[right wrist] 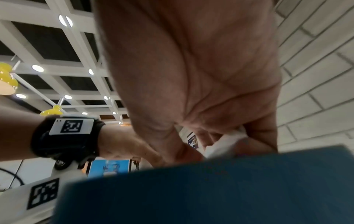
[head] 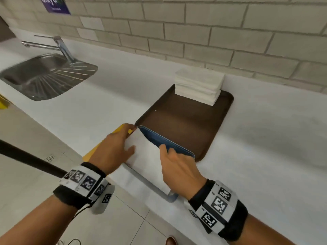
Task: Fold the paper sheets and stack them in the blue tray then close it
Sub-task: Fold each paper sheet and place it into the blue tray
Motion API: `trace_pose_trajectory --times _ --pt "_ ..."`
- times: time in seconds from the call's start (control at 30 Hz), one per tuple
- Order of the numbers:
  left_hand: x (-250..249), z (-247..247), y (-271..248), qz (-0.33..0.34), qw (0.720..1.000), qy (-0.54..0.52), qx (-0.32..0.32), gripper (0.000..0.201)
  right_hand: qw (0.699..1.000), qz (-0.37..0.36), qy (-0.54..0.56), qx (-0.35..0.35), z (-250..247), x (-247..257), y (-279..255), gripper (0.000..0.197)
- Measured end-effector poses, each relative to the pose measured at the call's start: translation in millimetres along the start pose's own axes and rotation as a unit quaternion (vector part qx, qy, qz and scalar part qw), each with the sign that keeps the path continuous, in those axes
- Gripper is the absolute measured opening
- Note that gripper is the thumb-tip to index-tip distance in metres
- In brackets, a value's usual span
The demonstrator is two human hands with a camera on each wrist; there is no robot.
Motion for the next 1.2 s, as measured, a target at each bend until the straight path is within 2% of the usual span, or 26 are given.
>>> trace_pose_trajectory --times 0.1,0.17,0.27,0.37,0.43,0.53,0.6,0.63,0.73,0.8,0.83,0.87,0.9,0.97,1.0,1.03,1.1,1.2 --pt "-19.1 2.2 -1.0 0.111 0.979 0.172 0.002 0.059 0.998 0.018 -0.015 0.059 11.0 1.4 5.5 0.054" --pt "-32.6 1.1 -2.8 0.147 0.969 0.198 -0.001 0.054 0.998 0.022 -0.013 0.056 13.2 -1.7 7.9 0.048" --pt "-39.5 18.0 -1.1 0.103 0.972 0.188 0.100 0.049 0.998 0.022 0.004 0.064 12.9 -2.7 8.1 0.052" --pt "-33.6 40.5 3.6 0.053 0.954 0.212 0.206 0.061 0.996 0.013 0.016 0.086 16.5 -3.1 5.1 0.065" --pt "-27.9 50.0 7.6 0.028 0.949 0.195 0.247 0.068 0.997 0.000 0.022 0.081 14.4 -1.9 2.6 0.072" --pt "-20.8 64.0 11.4 0.025 0.930 0.226 0.289 0.081 0.995 -0.039 0.085 0.017 -3.4 -3.1 -5.7 0.064" --pt "-21.1 72.8 14.8 0.036 0.911 0.275 0.304 0.090 0.980 -0.068 0.181 -0.045 -25.4 -12.1 -17.8 0.050" --pt "-22.7 72.9 15.3 0.022 0.909 0.280 0.309 0.088 0.967 -0.076 0.233 -0.071 -37.0 -21.8 -26.3 0.043" --pt "-32.3 66.7 15.2 -0.005 0.916 0.263 0.303 0.066 0.938 -0.030 0.319 -0.133 -59.5 -86.4 -60.2 0.031" --pt "-33.3 57.6 16.4 -0.004 0.920 0.259 0.296 0.062 0.939 0.046 0.293 -0.173 -63.6 -151.6 -87.1 0.027" --pt "-31.3 51.7 18.0 -0.005 0.926 0.249 0.283 0.061 0.953 0.094 0.236 -0.166 -61.7 -185.6 -100.5 0.028" --pt "-28.4 44.5 21.7 -0.009 0.938 0.236 0.255 0.059 0.970 0.144 0.151 -0.121 -54.3 -216.6 -111.8 0.031" --pt "-18.4 38.5 28.4 -0.013 0.951 0.219 0.217 0.058 0.979 0.191 0.063 -0.043 -42.3 -242.9 -123.0 0.038" --pt "-9.9 22.5 39.1 0.004 0.972 0.174 0.157 0.057 0.966 0.232 -0.029 0.112 -15.9 -274.6 -143.1 0.053" --pt "-24.3 11.9 39.8 0.015 0.979 0.155 0.129 0.055 0.963 0.228 -0.032 0.142 -5.8 -280.3 -149.8 0.057" --pt "-48.9 2.5 37.0 0.026 0.985 0.136 0.104 0.052 0.965 0.219 -0.026 0.141 0.1 -282.7 -153.7 0.057" --pt "-127.5 -11.2 19.8 0.053 0.990 0.104 0.084 0.039 0.975 0.198 -0.010 0.097 3.6 -282.7 -156.1 0.049" --pt "-230.7 5.0 -8.0 0.132 0.985 0.077 0.075 0.028 0.982 0.181 0.018 0.047 2.0 -283.8 -157.3 0.038"
Point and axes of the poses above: each hand's wrist, its own y-axis towards the middle knuckle, its own z-axis out of the palm, x = y × z, the point moved 5 cm from there along y, towards the middle knuckle, and after that the axes turned 2 degrees about z, right-handed, at the moved point
